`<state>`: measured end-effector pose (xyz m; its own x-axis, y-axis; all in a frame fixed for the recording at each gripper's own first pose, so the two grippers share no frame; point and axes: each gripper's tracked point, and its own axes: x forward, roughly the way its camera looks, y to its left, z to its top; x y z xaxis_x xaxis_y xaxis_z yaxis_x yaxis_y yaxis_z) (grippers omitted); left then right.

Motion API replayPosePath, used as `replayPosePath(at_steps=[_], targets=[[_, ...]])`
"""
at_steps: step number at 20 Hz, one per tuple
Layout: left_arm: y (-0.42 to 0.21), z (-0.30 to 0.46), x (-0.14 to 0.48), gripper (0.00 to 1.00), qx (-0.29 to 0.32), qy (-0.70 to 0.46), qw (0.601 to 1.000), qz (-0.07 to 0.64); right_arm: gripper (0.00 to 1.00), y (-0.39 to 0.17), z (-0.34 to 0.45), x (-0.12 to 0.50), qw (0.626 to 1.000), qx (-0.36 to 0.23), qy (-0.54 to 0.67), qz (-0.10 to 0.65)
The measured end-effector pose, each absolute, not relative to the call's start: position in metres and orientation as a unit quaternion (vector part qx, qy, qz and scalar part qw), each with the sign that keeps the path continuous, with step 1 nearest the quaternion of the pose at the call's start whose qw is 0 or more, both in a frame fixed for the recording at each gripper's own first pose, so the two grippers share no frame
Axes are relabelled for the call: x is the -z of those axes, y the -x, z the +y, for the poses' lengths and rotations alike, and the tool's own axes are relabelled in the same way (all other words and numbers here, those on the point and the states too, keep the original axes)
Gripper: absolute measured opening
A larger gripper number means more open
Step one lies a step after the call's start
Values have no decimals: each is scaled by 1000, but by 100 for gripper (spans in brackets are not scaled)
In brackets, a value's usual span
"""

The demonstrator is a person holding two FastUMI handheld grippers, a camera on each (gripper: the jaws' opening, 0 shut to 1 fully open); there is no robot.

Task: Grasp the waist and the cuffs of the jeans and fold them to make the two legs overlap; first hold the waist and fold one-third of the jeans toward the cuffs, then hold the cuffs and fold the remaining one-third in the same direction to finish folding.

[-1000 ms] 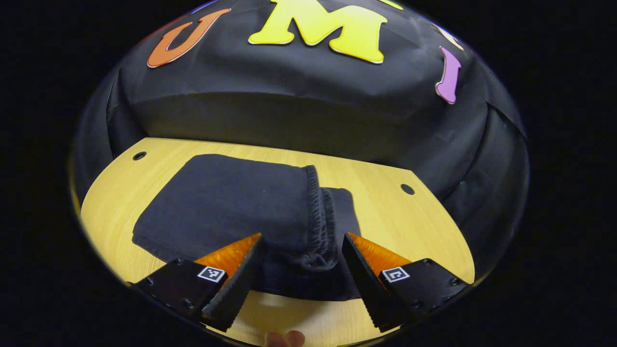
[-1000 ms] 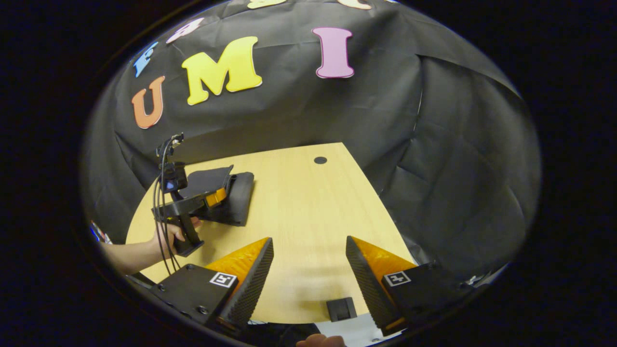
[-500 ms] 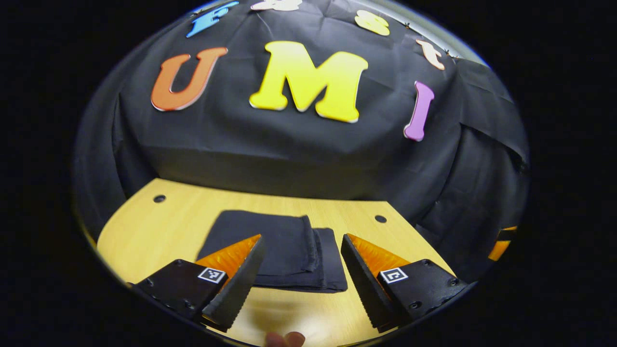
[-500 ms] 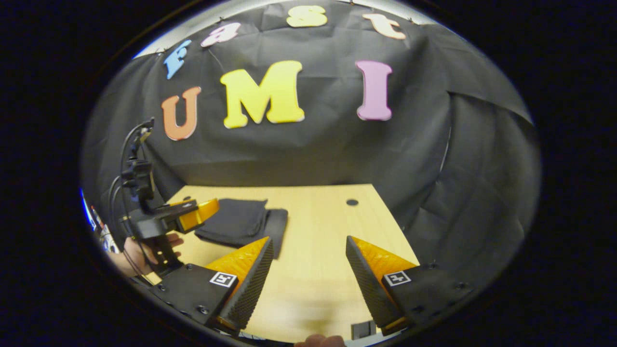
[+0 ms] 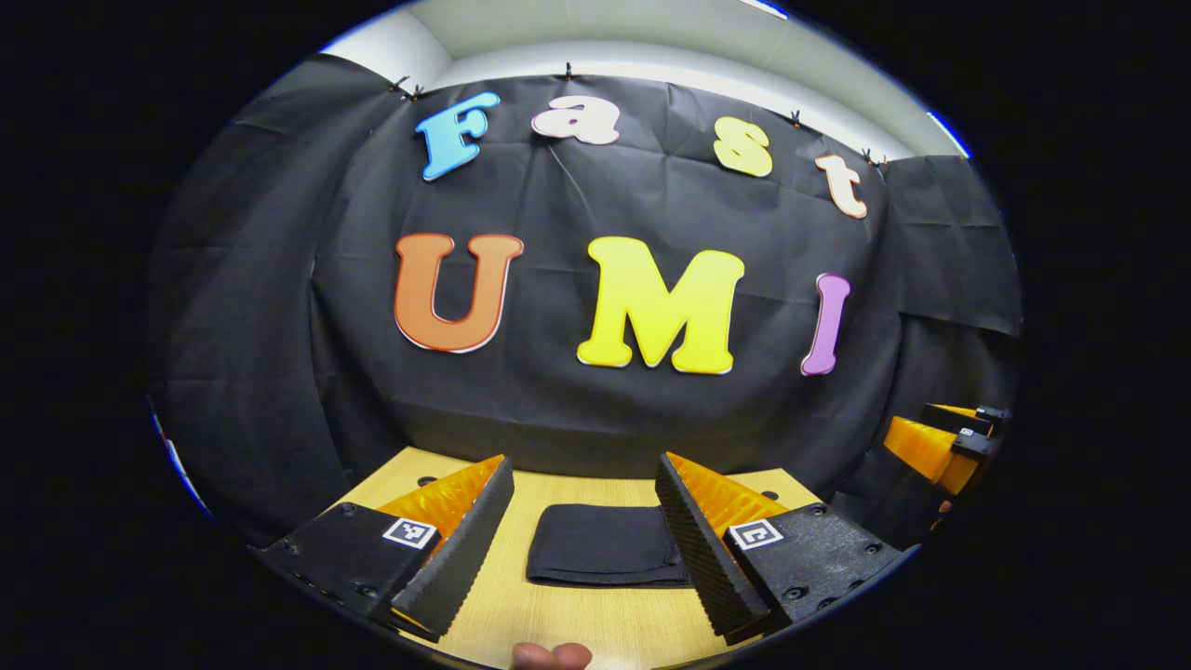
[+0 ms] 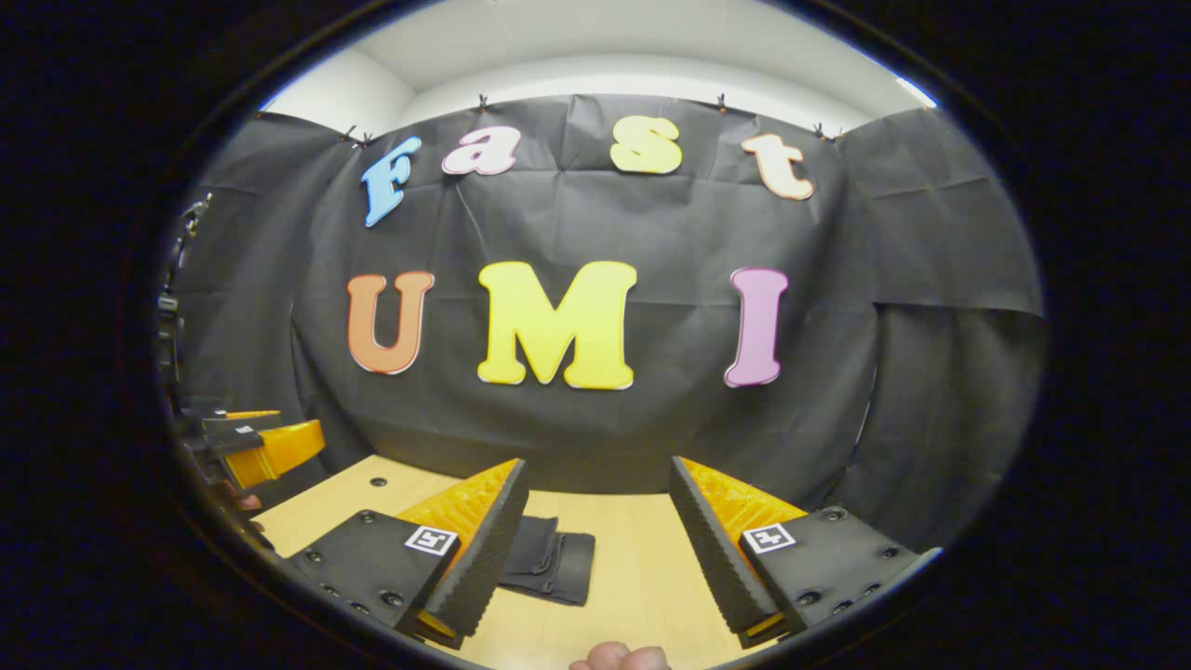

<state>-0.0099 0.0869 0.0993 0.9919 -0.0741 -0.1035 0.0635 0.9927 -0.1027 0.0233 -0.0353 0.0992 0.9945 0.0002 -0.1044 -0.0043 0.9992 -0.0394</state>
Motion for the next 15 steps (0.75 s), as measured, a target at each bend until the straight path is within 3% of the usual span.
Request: replayPosePath(at_steps=[2, 6, 15], targets=[[27, 86, -111, 98, 39, 54, 997, 32, 95, -15, -39, -110, 999, 26, 28, 24], [41, 80, -111, 100, 50, 46, 998, 14, 92, -1, -29, -123, 999, 38, 27, -26], [50, 75, -114, 98, 70, 53, 996, 11, 92, 0, -1, -121, 999, 14, 40, -19]])
